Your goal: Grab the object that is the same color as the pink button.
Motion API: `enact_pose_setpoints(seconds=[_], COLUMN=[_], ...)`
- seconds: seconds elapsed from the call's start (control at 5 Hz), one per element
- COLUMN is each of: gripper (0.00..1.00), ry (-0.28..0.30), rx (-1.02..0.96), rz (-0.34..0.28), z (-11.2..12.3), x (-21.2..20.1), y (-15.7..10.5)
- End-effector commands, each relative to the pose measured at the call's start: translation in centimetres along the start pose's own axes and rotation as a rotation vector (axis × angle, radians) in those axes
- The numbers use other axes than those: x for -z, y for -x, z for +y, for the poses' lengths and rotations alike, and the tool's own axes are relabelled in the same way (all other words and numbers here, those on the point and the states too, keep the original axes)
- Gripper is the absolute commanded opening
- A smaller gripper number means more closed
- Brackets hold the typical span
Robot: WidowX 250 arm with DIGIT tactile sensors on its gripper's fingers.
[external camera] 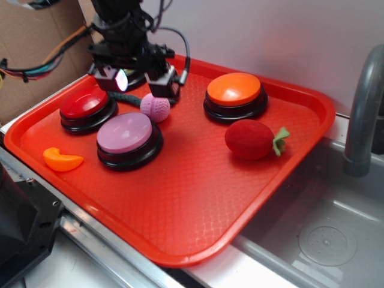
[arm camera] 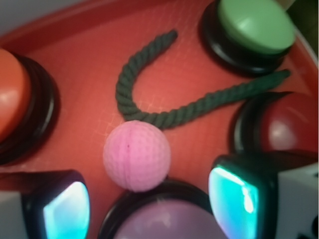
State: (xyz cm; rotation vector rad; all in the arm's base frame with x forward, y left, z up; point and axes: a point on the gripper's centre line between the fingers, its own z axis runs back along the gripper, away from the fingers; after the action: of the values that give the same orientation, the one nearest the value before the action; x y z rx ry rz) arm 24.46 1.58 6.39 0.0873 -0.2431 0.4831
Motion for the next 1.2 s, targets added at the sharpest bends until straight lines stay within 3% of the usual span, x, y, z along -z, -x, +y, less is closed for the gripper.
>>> enact_pose_setpoints(seconds=[0.0,0.2,0.4,0.6,1.0], gripper=[1.0,0.72,0.11,0.0,0.0], ry=[0.044,0.041,0.041,0.046,0.107], rx=[-0.005,-0.013,-0.021,-0.028,-0.046], rz=[-0.023,-0.004,-0.001,0.003,0.094], z=[0.4,0.5,0.6,0.3,-1.6], x=[1.7,2.4,3.0,2.6,-2.5], y=[-1.4,-1.8,-2.2,-2.2,-2.8])
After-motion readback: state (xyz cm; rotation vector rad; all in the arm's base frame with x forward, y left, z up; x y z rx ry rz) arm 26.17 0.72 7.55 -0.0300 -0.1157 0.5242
